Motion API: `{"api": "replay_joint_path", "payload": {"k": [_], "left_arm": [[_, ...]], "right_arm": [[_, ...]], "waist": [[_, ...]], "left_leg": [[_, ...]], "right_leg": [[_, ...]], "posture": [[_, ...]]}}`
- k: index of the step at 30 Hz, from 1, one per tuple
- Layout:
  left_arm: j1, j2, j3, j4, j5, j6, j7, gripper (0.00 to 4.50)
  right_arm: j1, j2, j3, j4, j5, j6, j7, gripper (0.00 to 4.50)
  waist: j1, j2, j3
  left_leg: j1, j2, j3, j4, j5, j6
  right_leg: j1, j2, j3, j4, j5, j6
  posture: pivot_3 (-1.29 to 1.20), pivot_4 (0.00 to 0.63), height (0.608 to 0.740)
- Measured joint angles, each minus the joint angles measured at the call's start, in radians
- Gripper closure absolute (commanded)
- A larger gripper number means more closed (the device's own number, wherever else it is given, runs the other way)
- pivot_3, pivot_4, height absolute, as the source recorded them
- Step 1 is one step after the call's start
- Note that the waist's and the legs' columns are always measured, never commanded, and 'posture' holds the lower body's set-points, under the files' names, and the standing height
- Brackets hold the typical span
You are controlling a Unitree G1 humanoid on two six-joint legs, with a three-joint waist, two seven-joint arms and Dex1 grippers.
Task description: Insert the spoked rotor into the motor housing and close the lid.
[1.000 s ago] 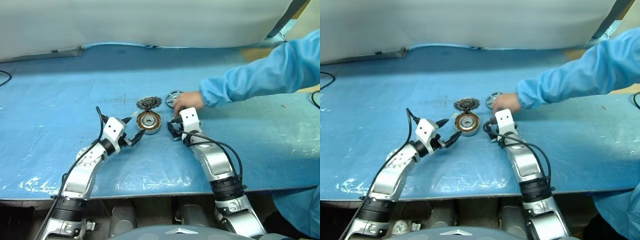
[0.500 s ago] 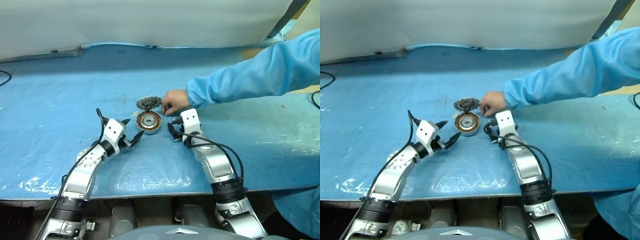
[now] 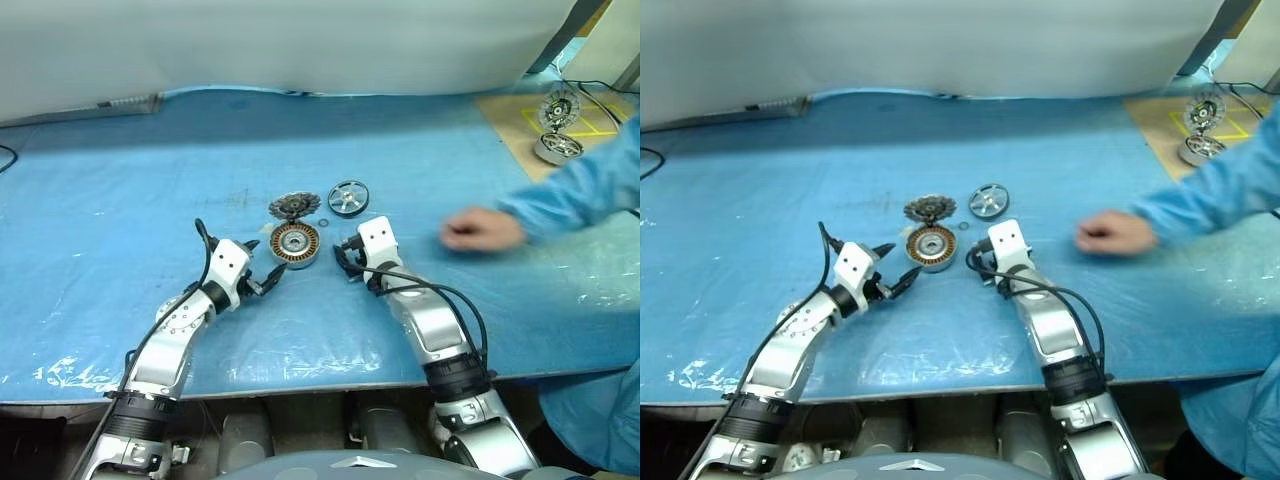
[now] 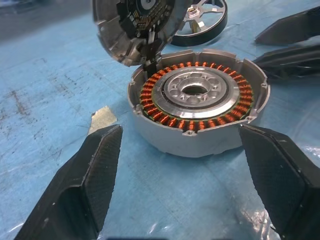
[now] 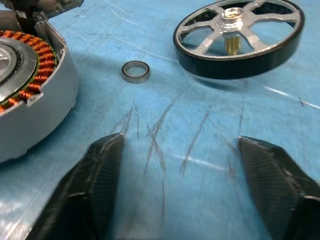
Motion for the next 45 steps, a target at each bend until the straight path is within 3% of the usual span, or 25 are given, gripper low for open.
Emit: {"api": "replay_joint_path", "payload": {"k": [4,21,35,45], "left_arm": [[-0.001,0.0,0.0,0.009,0.002,-0.009,0.0,0.52],[0.016,0.0,0.002,0.014,0.003,-0.023,0.008,0.52],[0.016,-0.005,0.001,0.016,0.003,-0.032,0.023,0.52],[0.019,-0.002,0.01,0.02,-0.015,-0.039,0.016,0.52]], "right_arm": [[-0.02,0.003,0.016,0.038,-0.006,-0.029,0.017,2.94],[-0.277,0.043,-0.009,0.462,-0.009,-0.233,0.07,2.94],[-0.302,0.046,-0.009,0.514,-0.013,-0.265,0.123,2.94],[-0.383,0.07,-0.016,0.66,-0.014,-0.333,0.131,2.94]], "waist": [[0.001,0.0,0.0],[-0.007,0.0,0.0],[-0.017,0.0,0.0],[-0.023,0.0,0.0]], "left_leg": [[-0.001,0.0,0.0,0.0,0.0,0.0],[-0.003,0.001,0.001,0.0,0.0,0.0],[-0.002,0.001,0.001,0.0,0.0,0.0],[-0.001,0.002,0.002,0.001,0.0,0.0]], "right_leg": [[0.0,0.0,0.0,-0.001,0.0,0.0],[-0.003,0.0,0.0,0.0,0.0,-0.003],[-0.003,0.0,-0.001,0.001,-0.001,-0.004],[-0.003,0.0,-0.001,0.001,0.0,-0.005]], "posture": [[0.0,0.15,0.74],[0.0,0.15,0.74],[0.0,0.15,0.74],[0.0,0.15,0.74]]}}
